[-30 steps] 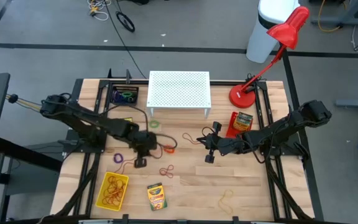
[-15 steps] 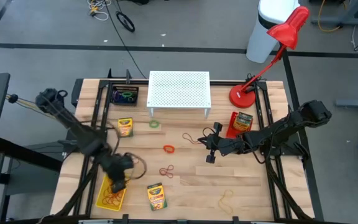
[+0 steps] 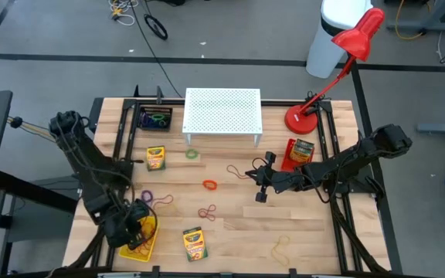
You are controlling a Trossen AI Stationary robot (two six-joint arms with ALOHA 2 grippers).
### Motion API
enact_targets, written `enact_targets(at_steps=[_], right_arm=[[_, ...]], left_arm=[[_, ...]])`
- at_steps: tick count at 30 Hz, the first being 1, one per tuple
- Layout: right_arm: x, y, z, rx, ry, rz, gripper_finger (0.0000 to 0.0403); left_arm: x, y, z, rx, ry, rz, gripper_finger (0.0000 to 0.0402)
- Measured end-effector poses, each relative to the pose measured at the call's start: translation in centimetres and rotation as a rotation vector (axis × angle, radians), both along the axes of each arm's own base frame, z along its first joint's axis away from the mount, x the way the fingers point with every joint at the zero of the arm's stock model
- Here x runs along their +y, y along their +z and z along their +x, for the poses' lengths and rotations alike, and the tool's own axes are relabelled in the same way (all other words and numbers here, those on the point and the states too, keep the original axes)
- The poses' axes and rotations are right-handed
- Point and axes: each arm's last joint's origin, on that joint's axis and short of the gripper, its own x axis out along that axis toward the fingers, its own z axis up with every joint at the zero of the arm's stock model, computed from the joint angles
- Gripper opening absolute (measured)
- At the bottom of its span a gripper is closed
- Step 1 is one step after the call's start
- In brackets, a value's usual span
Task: Pick & Place Office Desk Supplies
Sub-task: Put the orange rubber band into the yellow bin
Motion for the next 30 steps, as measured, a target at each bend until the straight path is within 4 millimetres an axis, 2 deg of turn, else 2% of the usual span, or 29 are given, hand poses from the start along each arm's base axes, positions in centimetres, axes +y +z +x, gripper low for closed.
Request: enact_targets(at_steps=[4,13,19,24,30], right_arm=[[0.0,0.1,0.0,-0.006,0.008,0.006,0.0017],[0.1,0.1,0.1,-0.011,0.020,0.016,0.0017],[0.1,0.1,0.1,-0.010,0.022,0.012,0.0017],[0.2,0.1,0.1,0.006,0.060,-0.018,0.0017],[0.1,0.1,0.1,0.006,0.053,-0.027,0.0017]], left_arm=[[-0.4,-1.0,0.3,0.018,0.015,0.041,0.0022],[-1.0,-2.2,0.4,0.096,0.004,0.055,0.0095],[-0.9,-2.0,0.4,0.046,-0.084,0.086,0.0095],[-0.7,-2.0,0.3,0.092,-0.017,0.069,0.0098],[-0.7,-2.0,0.2,0.188,0.043,0.013,0.0136]])
